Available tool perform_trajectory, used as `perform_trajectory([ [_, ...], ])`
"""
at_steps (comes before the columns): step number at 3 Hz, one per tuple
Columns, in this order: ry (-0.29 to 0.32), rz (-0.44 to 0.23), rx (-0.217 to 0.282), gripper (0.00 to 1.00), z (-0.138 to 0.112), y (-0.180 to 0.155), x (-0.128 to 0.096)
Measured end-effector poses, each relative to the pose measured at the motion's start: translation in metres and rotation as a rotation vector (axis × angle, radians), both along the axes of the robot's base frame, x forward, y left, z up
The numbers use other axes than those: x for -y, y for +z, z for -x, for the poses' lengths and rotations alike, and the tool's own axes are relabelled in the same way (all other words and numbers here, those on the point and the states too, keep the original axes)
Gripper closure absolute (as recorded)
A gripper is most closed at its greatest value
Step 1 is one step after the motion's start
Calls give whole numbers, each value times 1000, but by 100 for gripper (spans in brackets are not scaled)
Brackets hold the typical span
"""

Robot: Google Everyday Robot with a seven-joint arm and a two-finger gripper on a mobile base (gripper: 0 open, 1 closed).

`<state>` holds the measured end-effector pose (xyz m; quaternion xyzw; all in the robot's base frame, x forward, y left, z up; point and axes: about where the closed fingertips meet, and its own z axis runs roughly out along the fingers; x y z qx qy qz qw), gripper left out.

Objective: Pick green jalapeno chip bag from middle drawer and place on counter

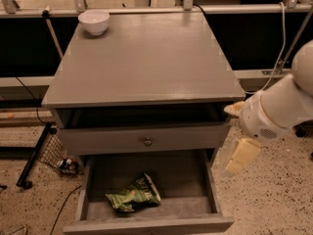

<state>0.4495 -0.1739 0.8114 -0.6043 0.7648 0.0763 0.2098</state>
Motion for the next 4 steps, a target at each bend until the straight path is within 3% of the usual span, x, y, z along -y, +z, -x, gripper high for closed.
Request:
perform_trajectory([
  [1,10,-44,-8,0,-5,-35,-6],
  [2,25,-103,-47,0,-10,-73,-18],
  [3,25,-104,-47,0,-10,-73,-18],
  [4,11,-100,-48,0,-6,-95,-14],
])
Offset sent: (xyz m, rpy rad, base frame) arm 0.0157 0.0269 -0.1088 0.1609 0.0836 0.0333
